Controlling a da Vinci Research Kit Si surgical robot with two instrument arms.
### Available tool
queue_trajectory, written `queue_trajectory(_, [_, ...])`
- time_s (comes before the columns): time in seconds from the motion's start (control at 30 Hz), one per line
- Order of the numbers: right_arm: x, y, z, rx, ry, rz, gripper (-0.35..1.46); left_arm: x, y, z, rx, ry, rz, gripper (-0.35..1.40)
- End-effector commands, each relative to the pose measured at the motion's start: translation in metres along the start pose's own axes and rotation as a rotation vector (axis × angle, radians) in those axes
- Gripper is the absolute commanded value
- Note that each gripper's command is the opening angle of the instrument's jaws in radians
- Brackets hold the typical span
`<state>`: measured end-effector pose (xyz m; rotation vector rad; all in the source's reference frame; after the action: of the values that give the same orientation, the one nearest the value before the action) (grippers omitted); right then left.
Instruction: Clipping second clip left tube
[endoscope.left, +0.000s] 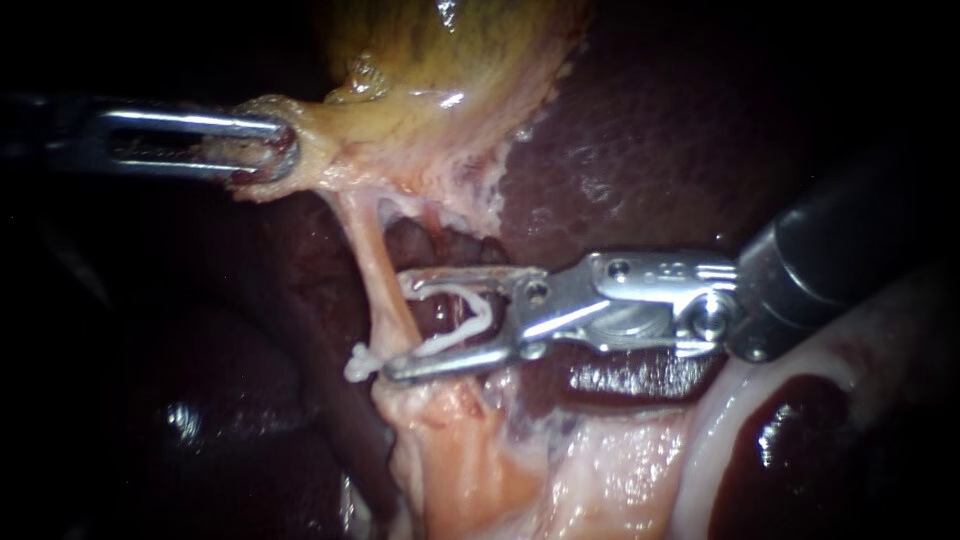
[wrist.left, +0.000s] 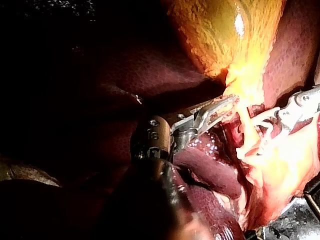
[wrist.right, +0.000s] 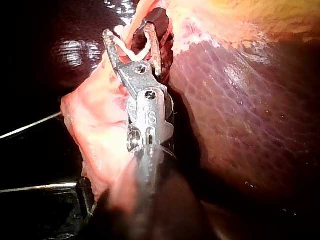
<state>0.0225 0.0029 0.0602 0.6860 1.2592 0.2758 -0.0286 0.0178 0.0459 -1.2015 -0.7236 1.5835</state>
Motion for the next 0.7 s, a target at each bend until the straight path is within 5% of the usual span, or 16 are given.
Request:
queue_trajectory(0.03, [0.0004, -0.0002, 0.0006, 0.012, 0.015, -0.005, 0.49, 0.0000, 0.0000, 0.0001, -0.001, -0.001, 0.000, -0.35])
queue_trajectory(0.2, [0.0018, -0.0018, 0.0022, 0.084, 0.058, -0.028, 0.49, -0.0001, 0.0000, 0.0002, 0.000, -0.001, 0.000, -0.35])
queue_trajectory(0.43, [0.0025, -0.0045, 0.0017, 0.130, 0.054, -0.047, 0.46, -0.0001, 0.0000, 0.0002, -0.001, -0.001, 0.000, -0.35])
queue_trajectory(0.7, [0.0024, -0.0048, 0.0010, 0.135, 0.053, -0.048, 0.27, -0.0001, 0.0000, 0.0002, -0.001, -0.001, 0.000, -0.35])
